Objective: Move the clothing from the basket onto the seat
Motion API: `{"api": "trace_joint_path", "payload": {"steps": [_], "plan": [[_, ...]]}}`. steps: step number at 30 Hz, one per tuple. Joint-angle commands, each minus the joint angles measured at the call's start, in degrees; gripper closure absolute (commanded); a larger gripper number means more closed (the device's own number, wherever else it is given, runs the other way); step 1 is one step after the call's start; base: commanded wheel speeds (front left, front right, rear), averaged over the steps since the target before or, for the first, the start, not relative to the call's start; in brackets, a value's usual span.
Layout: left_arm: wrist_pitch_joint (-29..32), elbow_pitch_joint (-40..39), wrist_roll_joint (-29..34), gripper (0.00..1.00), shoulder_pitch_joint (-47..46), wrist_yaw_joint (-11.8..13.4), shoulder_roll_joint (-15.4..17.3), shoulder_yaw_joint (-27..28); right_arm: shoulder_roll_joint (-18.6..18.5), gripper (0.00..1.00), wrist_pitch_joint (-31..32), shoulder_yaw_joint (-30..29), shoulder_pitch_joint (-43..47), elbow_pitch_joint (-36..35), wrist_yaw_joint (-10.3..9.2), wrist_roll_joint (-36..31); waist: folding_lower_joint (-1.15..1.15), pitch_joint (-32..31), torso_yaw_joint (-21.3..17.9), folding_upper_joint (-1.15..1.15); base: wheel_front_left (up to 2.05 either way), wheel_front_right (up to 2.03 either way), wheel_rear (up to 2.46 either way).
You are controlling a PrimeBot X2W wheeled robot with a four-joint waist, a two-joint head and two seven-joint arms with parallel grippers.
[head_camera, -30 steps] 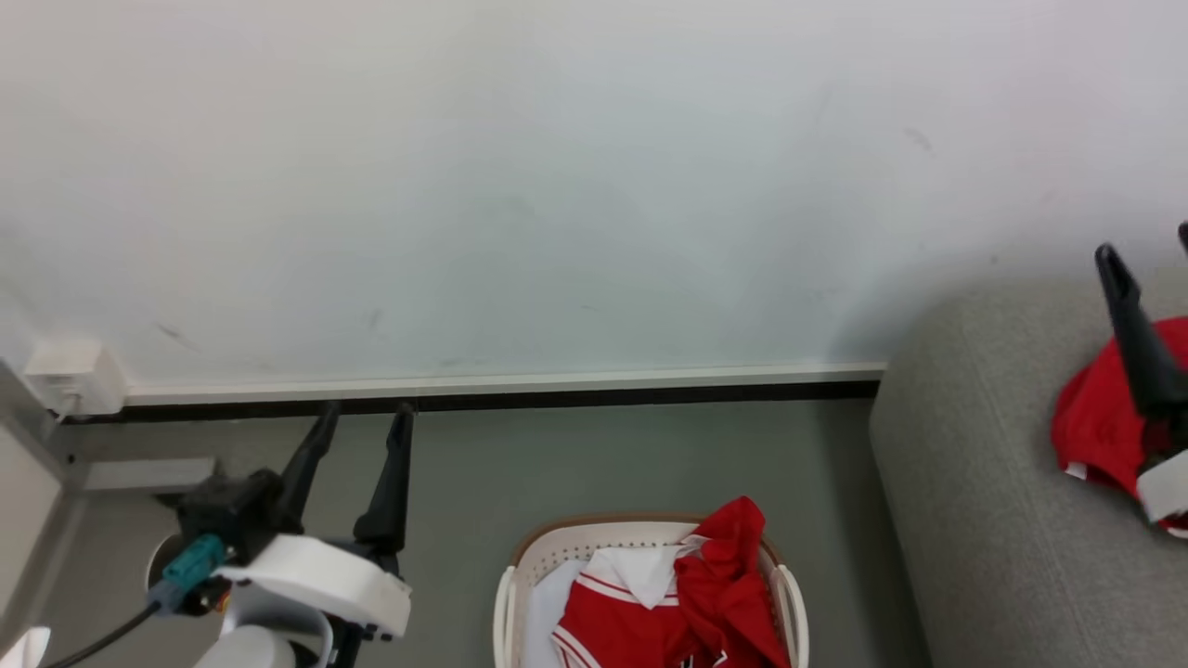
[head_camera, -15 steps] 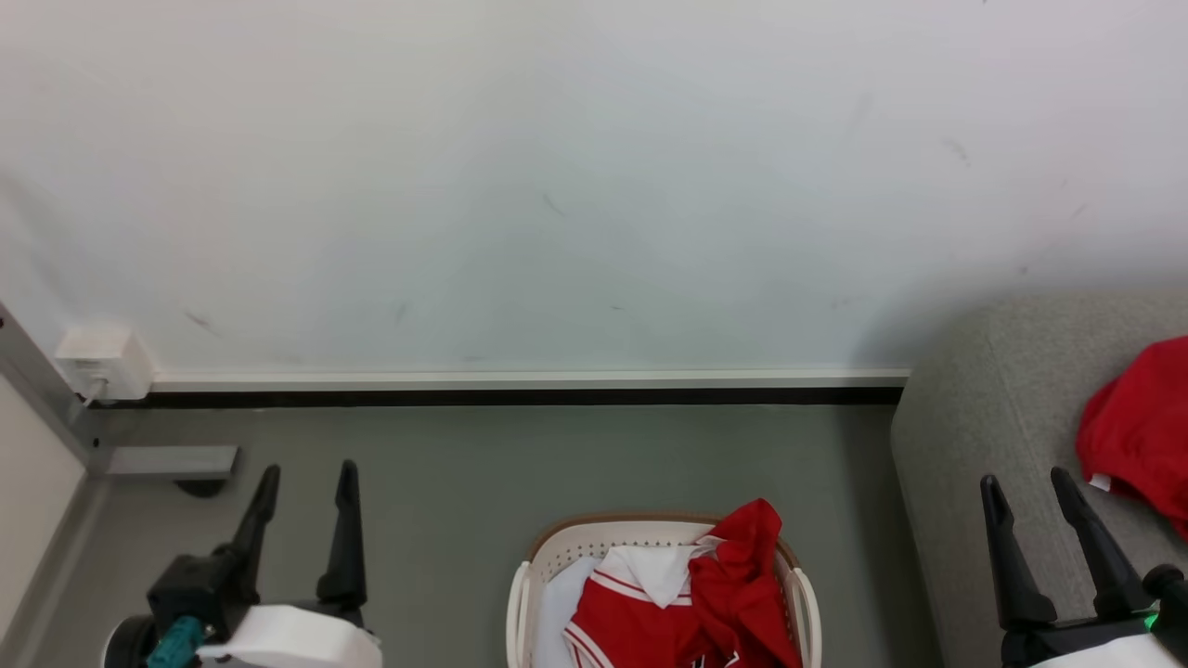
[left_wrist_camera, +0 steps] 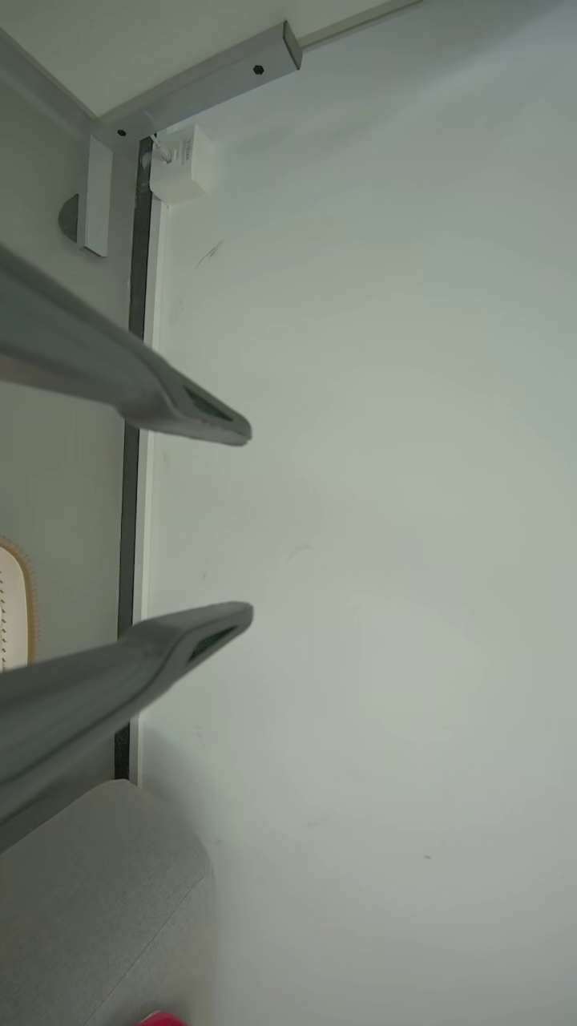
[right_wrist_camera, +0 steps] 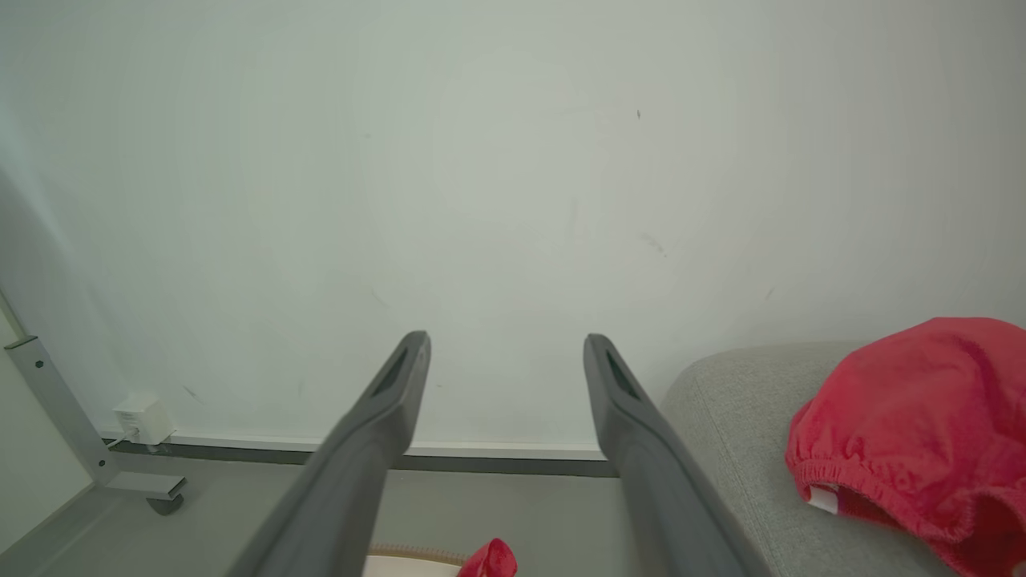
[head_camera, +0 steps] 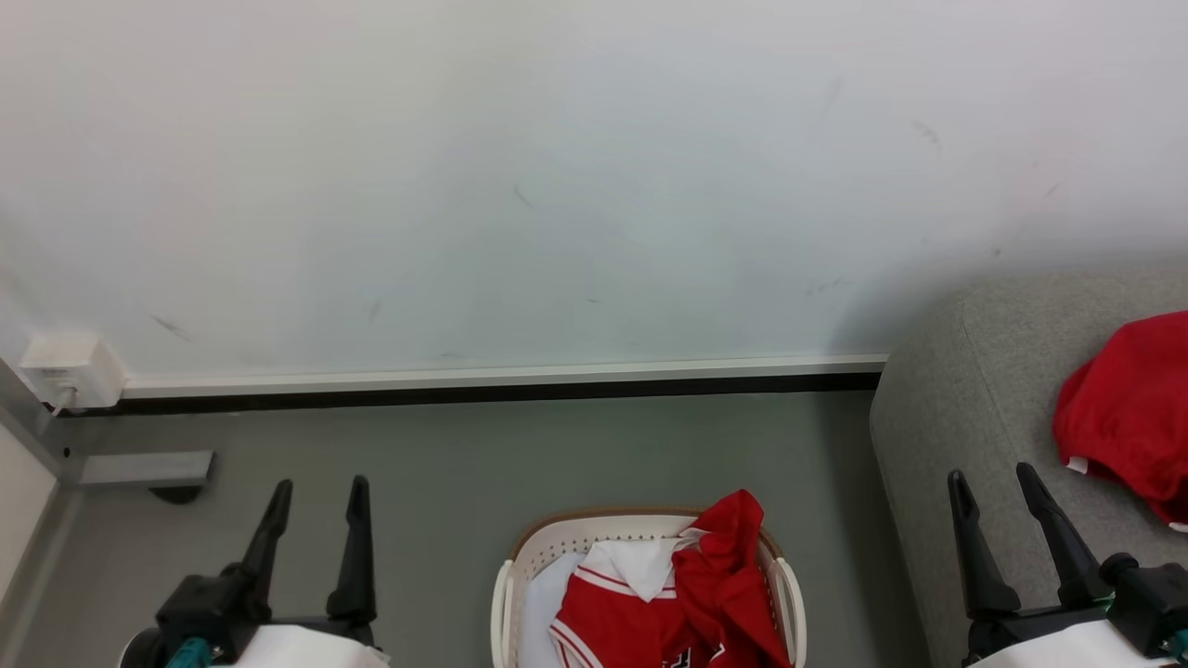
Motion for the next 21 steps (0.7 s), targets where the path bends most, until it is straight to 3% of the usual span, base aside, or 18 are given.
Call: {"api": "trace_joint_path", "payload": {"steps": [1, 15, 21], "plan": [[0.0, 0.3, 0.8, 0.0, 0.5, -0.4, -0.2, 0.4, 0.0, 0.0, -0.4, 0.0, -0.7, 0.2, -0.12, 0.2, 0.0, -0.1, 0.0, 0.0, 0.0, 0.0, 0.0], [0.0, 2.5, 4.0, 0.0, -0.1, -5.2, -3.7, 4.1, -0.7, 0.0, -0.8, 0.9, -2.1, 0.8, -0.12, 1.3, 0.0, 0.1, -0.6, 0.0, 0.0, 0.0, 0.0], [0.0, 4.0, 5.4, 0.0, -4.1, -7.6, -3.7, 3.5, -2.4, 0.0, -0.3, 0.6, -5.1, -0.9, -0.12, 1.9, 0.0, 3.9, -1.8, 0.0, 0.0, 0.0, 0.0]]}}
